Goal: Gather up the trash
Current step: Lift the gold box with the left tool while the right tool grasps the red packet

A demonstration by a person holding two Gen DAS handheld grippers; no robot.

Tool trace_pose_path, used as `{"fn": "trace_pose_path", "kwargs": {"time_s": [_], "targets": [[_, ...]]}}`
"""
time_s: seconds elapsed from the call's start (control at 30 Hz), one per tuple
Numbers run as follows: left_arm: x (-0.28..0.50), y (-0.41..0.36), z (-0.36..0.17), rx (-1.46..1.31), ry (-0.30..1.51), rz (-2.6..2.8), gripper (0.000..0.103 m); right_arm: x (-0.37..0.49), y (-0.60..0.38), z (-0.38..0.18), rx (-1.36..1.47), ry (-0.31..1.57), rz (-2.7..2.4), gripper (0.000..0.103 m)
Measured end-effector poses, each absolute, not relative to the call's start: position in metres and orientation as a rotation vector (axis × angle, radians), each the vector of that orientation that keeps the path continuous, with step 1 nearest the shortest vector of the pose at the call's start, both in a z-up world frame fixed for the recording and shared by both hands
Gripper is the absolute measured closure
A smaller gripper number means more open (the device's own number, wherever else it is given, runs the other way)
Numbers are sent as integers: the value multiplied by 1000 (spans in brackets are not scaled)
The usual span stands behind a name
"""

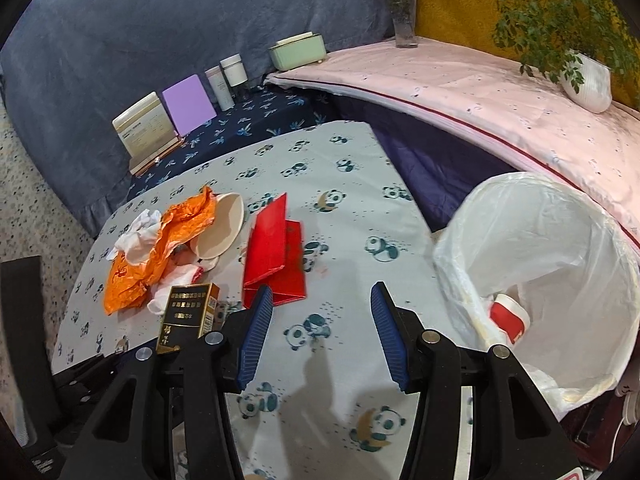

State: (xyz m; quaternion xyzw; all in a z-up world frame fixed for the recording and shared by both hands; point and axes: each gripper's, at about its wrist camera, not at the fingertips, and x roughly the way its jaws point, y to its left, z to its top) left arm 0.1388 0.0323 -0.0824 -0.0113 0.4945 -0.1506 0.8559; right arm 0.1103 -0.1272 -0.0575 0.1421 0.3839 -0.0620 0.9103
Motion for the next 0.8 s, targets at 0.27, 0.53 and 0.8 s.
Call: {"fn": "trace_pose_path", "kwargs": {"time_s": [0.27,0.53,0.8], "targets": [[144,65,-64,-71,1005,-264,49,140,-99,-70,272,832,-68,53],[152,84,-63,-106,1004,-248,49,162,-84,-91,267,873,-54,53],[154,93,-66,-123,1012,-247,49,178,-78,-101,270,886,-42,68]]}}
